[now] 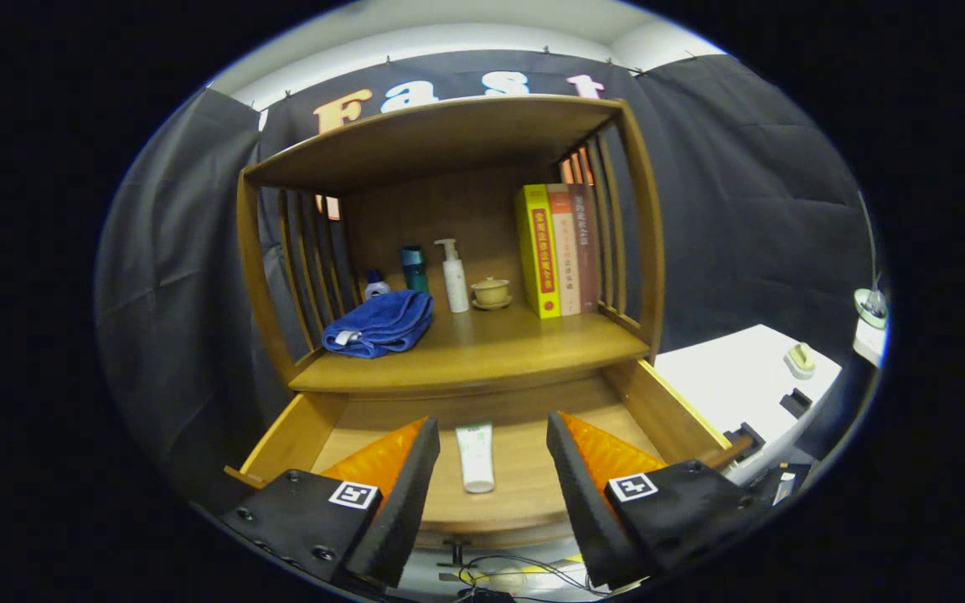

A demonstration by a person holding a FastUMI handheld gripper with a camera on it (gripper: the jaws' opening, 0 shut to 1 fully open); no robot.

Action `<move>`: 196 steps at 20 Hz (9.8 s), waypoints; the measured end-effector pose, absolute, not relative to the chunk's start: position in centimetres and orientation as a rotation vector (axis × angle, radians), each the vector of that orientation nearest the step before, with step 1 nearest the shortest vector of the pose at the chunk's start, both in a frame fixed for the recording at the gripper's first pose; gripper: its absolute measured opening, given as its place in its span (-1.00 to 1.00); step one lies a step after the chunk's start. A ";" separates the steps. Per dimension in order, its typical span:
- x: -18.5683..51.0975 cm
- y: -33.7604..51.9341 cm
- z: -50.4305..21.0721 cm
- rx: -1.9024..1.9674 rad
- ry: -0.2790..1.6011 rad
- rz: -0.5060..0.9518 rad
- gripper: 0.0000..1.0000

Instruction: Pull open the drawer, take out the items inside it, and place them on the countertop above the cabinet.

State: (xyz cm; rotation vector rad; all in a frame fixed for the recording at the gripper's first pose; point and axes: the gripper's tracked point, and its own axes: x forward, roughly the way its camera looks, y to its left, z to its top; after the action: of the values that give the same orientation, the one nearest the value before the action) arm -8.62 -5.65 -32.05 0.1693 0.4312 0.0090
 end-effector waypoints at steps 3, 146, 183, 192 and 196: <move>-4.6 -4.5 -33.1 0.151 0.514 0.057 0.70; -10.9 -4.0 -28.3 0.055 0.388 -0.091 1.00; -0.9 -1.3 -33.8 0.047 0.392 -0.010 0.93; 4.8 -1.2 -36.3 0.079 0.433 -0.040 0.94; 7.0 -1.0 -37.4 0.072 0.449 -0.041 0.94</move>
State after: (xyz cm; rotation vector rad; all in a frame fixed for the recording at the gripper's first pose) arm 6.97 -0.99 -37.44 0.0725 0.4493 -0.0412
